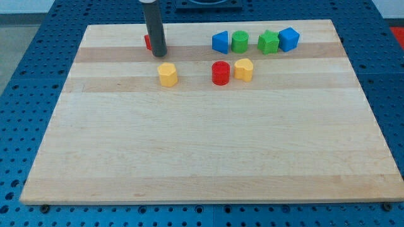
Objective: Push the red circle below to the red star
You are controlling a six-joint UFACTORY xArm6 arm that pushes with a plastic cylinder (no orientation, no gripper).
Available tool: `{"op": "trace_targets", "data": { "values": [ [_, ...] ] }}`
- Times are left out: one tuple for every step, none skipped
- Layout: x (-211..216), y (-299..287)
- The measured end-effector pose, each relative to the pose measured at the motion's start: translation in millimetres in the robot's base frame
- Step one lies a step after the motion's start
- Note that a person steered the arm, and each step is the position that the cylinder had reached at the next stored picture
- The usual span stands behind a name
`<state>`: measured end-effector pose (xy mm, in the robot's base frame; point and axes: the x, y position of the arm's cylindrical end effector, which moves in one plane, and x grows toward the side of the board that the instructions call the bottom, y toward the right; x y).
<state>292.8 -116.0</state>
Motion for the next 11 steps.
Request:
{"op": "trace_targets", "data": {
  "values": [
    [13,39],
    [43,66],
    [98,68],
    [121,108],
    [114,164],
    [96,176],
    [91,142],
    [91,106],
    [88,110],
    [89,143],
    [75,148]
  ]
}}
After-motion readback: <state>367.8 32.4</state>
